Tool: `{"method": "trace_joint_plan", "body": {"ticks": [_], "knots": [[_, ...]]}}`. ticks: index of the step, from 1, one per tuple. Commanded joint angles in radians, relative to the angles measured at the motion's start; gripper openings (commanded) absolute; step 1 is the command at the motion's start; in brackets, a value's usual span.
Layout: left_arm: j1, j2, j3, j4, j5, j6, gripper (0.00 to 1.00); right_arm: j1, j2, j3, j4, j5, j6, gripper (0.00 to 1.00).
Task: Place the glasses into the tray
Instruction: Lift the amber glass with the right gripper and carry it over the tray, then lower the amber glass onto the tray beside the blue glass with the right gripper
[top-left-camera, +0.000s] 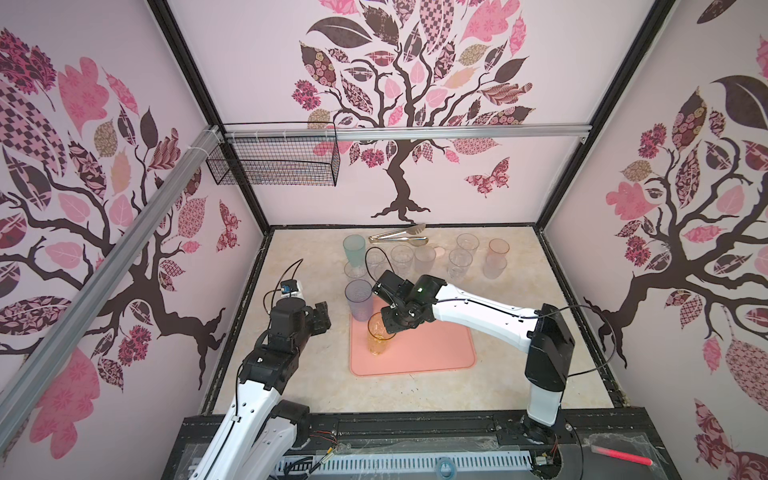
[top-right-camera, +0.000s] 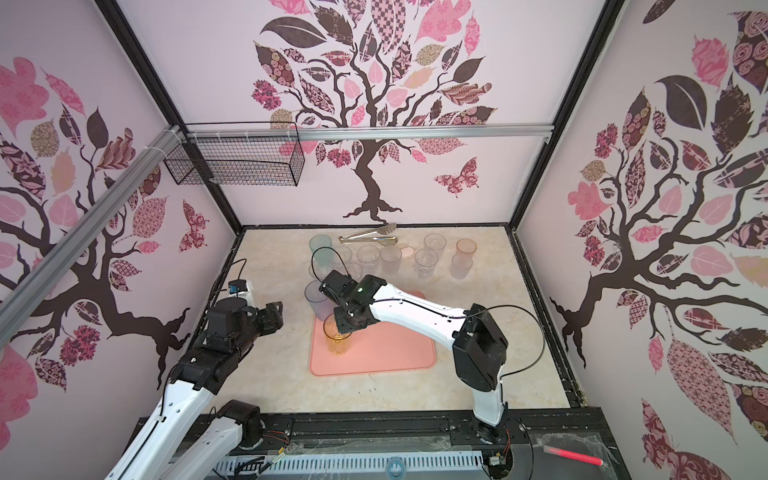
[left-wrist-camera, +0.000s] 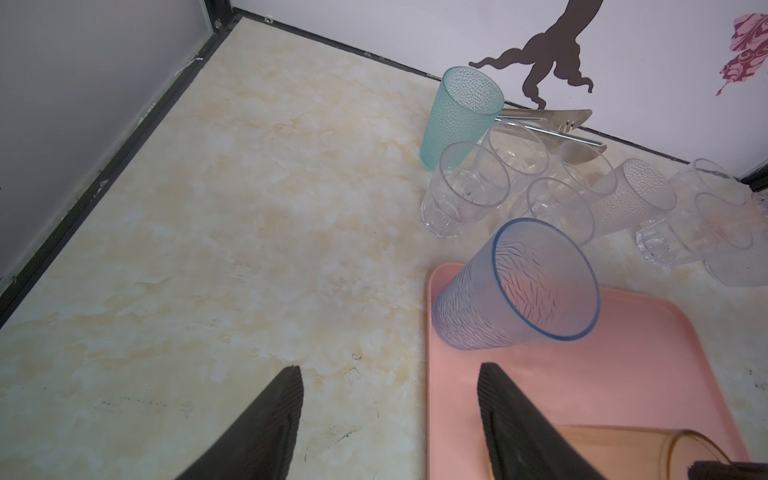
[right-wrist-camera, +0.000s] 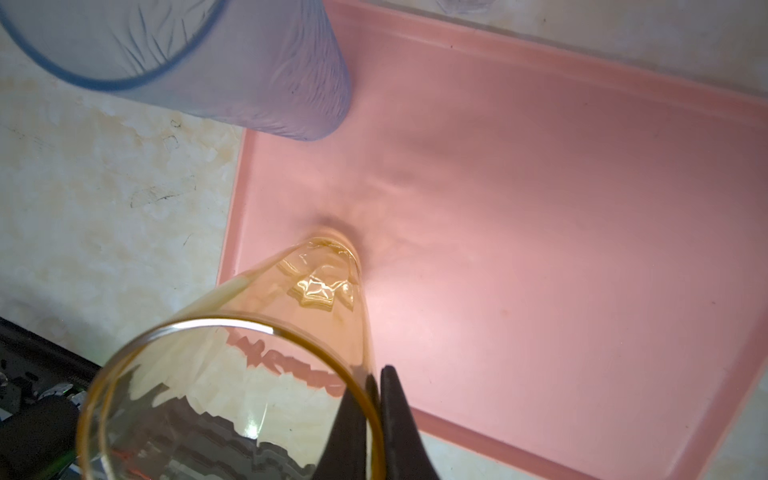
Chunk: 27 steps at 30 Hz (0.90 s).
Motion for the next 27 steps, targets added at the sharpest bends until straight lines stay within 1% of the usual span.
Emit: {"method": "trace_joint_plan", "body": {"ticks": [1, 10, 17, 27], "knots": [[-0.004, -0.02, -0.027, 0.037, -0.016, -0.015, 0.7, 0.015, 0.073, 0.083, -0.058, 0.004, -0.032, 0.02], [-0.012, -0.028, -0.041, 0.054, -0.006, -0.026, 0.7, 0.022, 0.196, 0.232, -0.114, 0.022, -0.067, 0.03], [-0.016, -0.025, -0.042, 0.06, -0.003, -0.026, 0.7, 0.027, 0.229, 0.287, -0.14, 0.057, -0.081, 0.05], [-0.015, -0.02, -0.044, 0.066, 0.003, -0.022, 0.7, 0.026, 0.267, 0.356, -0.158, 0.062, -0.089, 0.05]]}}
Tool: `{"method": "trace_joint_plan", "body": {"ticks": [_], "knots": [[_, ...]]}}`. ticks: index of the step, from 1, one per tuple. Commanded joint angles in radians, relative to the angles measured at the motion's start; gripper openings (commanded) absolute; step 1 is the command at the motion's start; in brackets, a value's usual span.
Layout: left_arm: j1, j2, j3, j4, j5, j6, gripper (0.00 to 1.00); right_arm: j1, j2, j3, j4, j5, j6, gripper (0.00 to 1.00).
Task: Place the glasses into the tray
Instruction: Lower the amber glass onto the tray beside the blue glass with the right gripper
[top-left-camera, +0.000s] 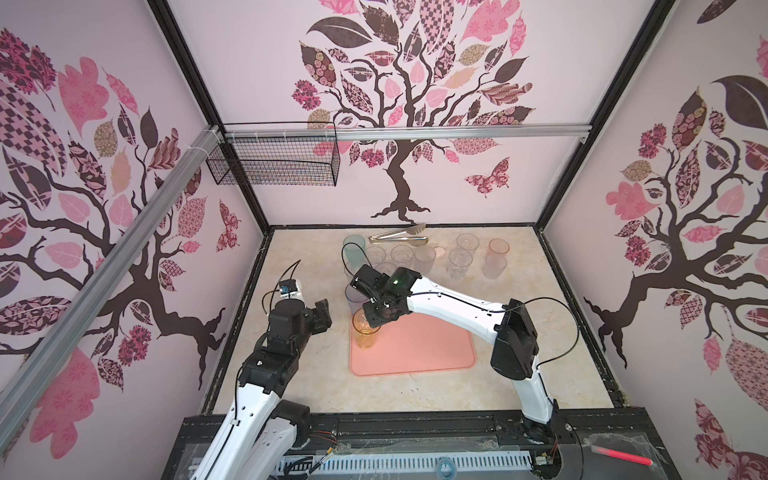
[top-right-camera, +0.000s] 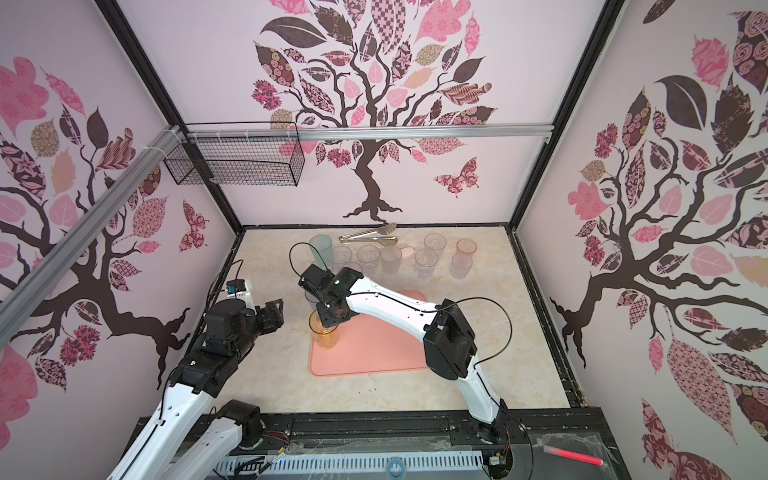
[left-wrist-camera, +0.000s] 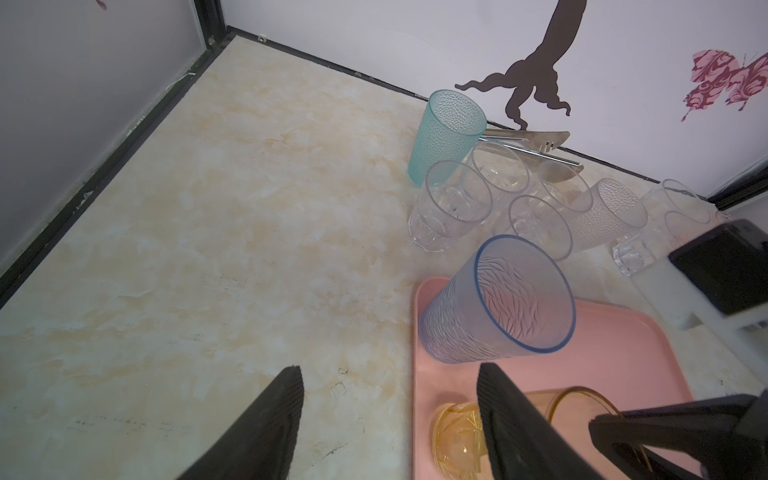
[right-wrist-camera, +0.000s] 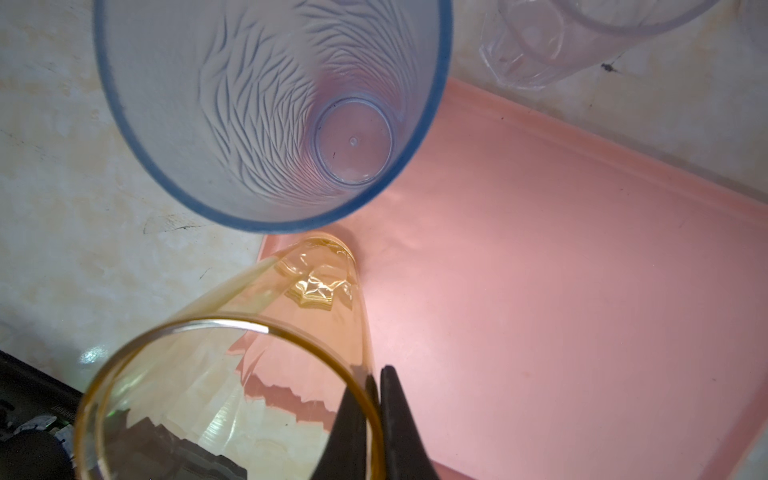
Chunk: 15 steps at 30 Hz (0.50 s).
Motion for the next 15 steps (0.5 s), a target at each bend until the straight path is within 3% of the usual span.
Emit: {"method": "trace_joint_plan", "body": {"ticks": [1, 15], "knots": [[-0.004, -0.002, -0.03, 0.023, 0.001, -0.005, 0.7, 0.009, 0.062, 0.059, -0.05, 0.021, -0.013, 0.06], [-0.004, 0.004, -0.033, 0.03, 0.013, -0.007, 0.7, 0.01, 0.055, 0.062, -0.048, -0.013, -0.004, 0.19]]}}
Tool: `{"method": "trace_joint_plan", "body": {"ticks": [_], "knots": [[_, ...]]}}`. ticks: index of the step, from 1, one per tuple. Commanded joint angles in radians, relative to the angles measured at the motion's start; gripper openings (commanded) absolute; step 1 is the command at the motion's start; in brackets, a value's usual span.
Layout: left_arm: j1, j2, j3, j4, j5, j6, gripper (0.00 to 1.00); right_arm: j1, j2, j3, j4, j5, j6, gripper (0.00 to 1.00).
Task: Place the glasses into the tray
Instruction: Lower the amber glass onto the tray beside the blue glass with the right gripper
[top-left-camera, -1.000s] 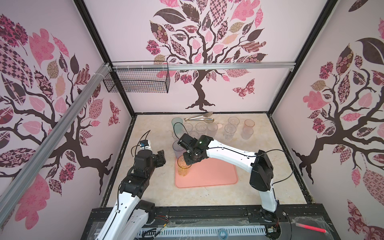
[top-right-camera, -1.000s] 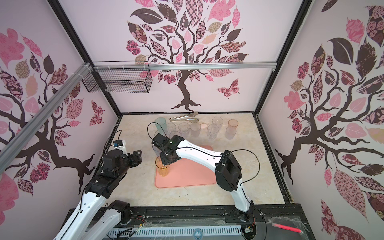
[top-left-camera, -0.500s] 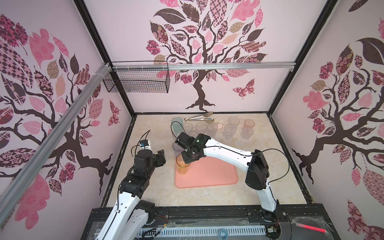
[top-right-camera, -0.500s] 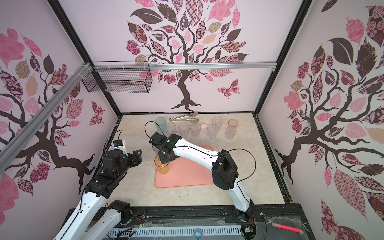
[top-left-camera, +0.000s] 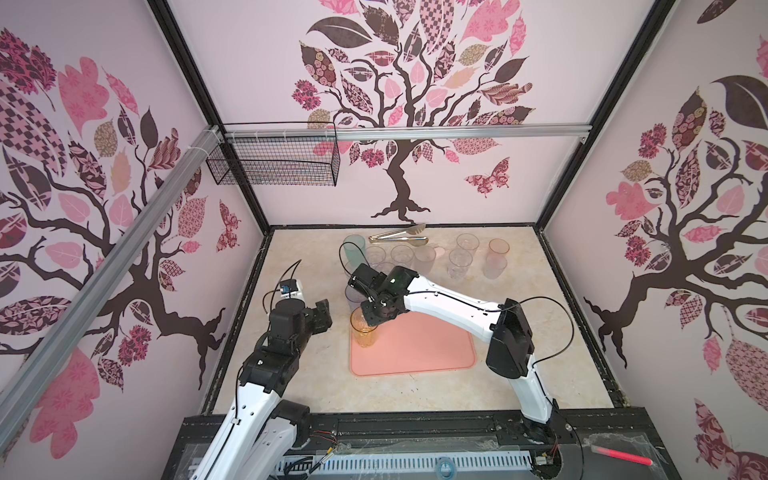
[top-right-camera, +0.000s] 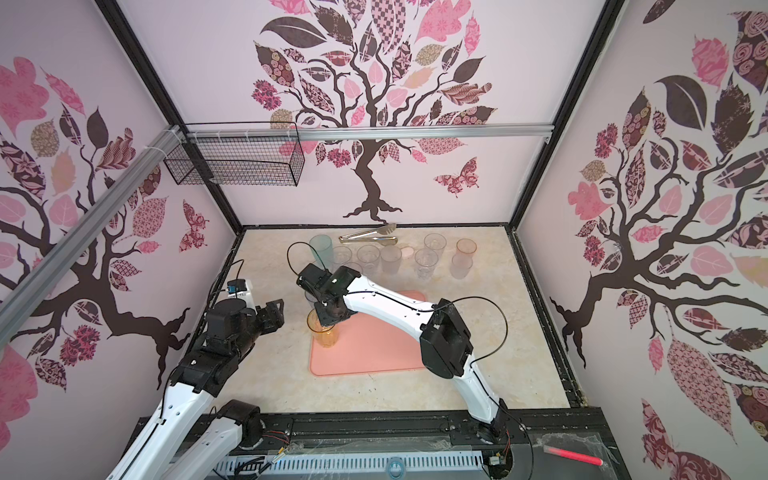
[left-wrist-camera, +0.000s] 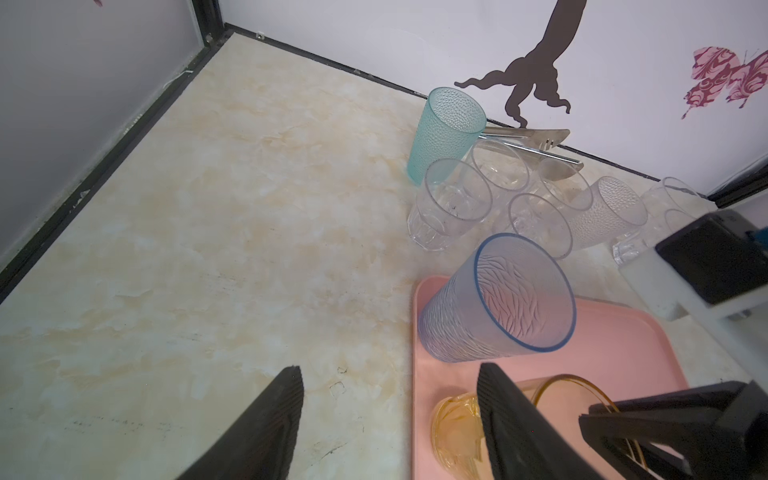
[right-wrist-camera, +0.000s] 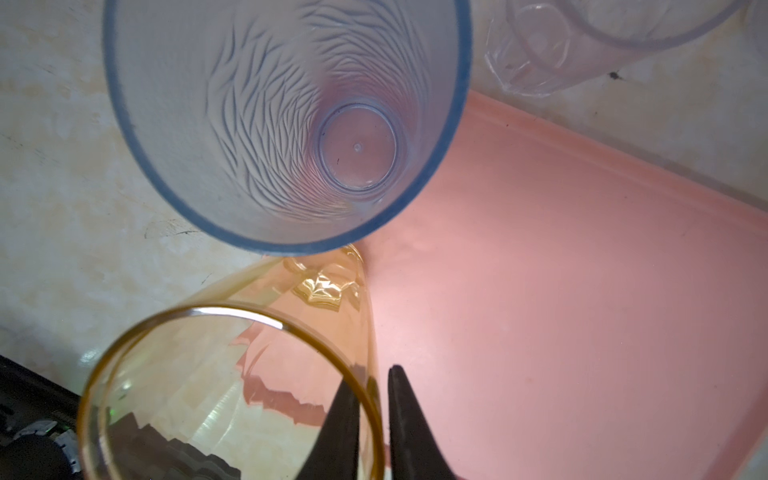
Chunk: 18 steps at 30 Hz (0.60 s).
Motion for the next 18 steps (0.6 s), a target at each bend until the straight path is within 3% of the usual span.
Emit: {"method": "trace_joint_plan", "body": {"ticks": [1, 18], "knots": [[-0.005, 0.001, -0.031, 0.027, 0.008, -0.006, 0.7, 0.007, 0.027, 0.023, -0.028, -0.007, -0.002, 0.2], [-0.005, 0.007, -0.033, 0.032, 0.019, -0.003, 0.71, 0.007, 0.016, 0.011, 0.018, -0.072, 0.03, 0.21]]}}
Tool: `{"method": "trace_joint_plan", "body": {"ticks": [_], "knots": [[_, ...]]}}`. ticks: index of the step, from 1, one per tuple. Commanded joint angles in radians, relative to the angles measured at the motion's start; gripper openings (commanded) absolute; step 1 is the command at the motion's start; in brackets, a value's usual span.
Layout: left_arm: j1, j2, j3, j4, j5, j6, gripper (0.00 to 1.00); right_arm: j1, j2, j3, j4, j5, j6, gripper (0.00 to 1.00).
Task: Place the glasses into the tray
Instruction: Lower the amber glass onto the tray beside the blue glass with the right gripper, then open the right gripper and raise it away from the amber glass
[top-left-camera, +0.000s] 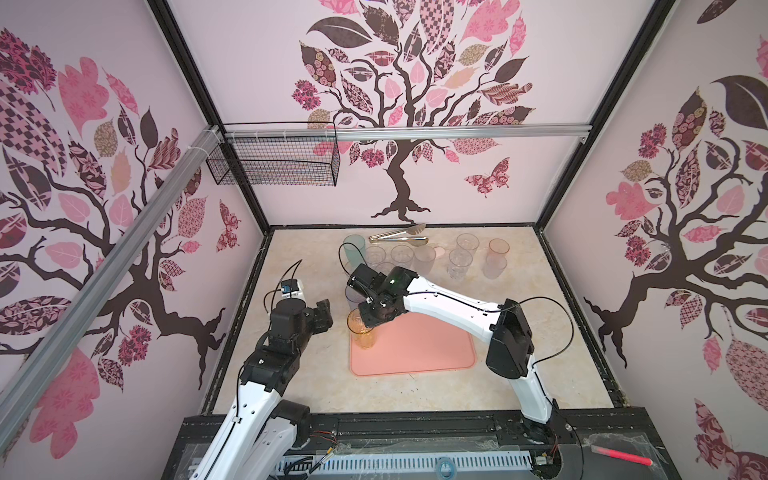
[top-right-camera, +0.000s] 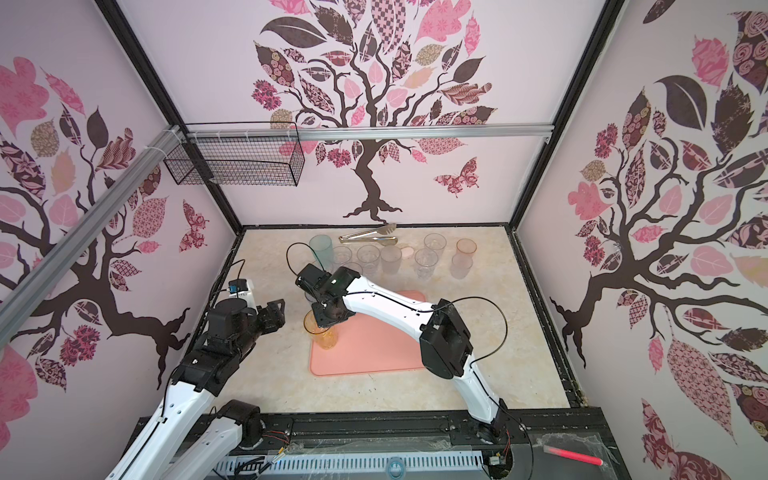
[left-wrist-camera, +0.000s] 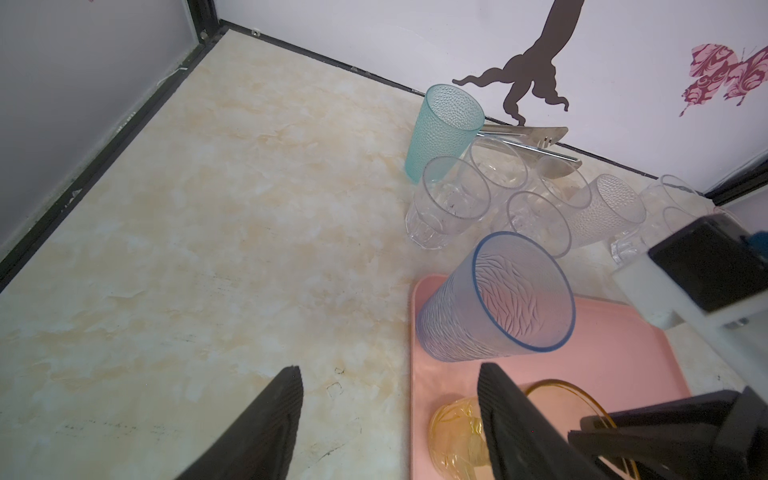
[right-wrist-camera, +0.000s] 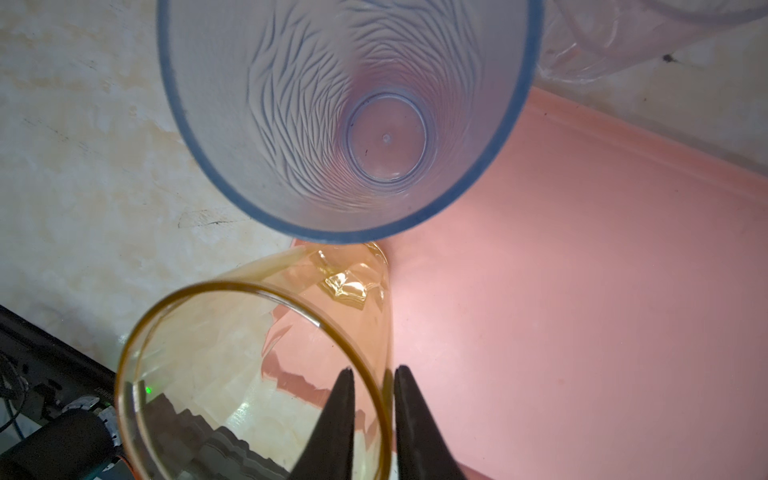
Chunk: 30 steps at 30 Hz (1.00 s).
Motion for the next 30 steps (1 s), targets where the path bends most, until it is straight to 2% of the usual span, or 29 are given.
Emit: {"method": "trace_joint_plan", "body": {"ticks": [1, 15, 30], "knots": [[-0.005, -0.003, -0.026, 0.021, 0.012, -0.004, 0.71, 0.004, 0.015, 0.01, -0.004, -0.012, 0.011, 0.22], [-0.005, 0.0, -0.025, 0.019, 0.014, -0.003, 0.71, 0.003, -0.008, -0.032, 0.029, -0.038, 0.031, 0.23], [-0.005, 0.009, -0.019, 0.016, 0.012, 0.004, 0.71, 0.001, -0.079, -0.038, 0.028, 0.006, 0.055, 0.41]]}}
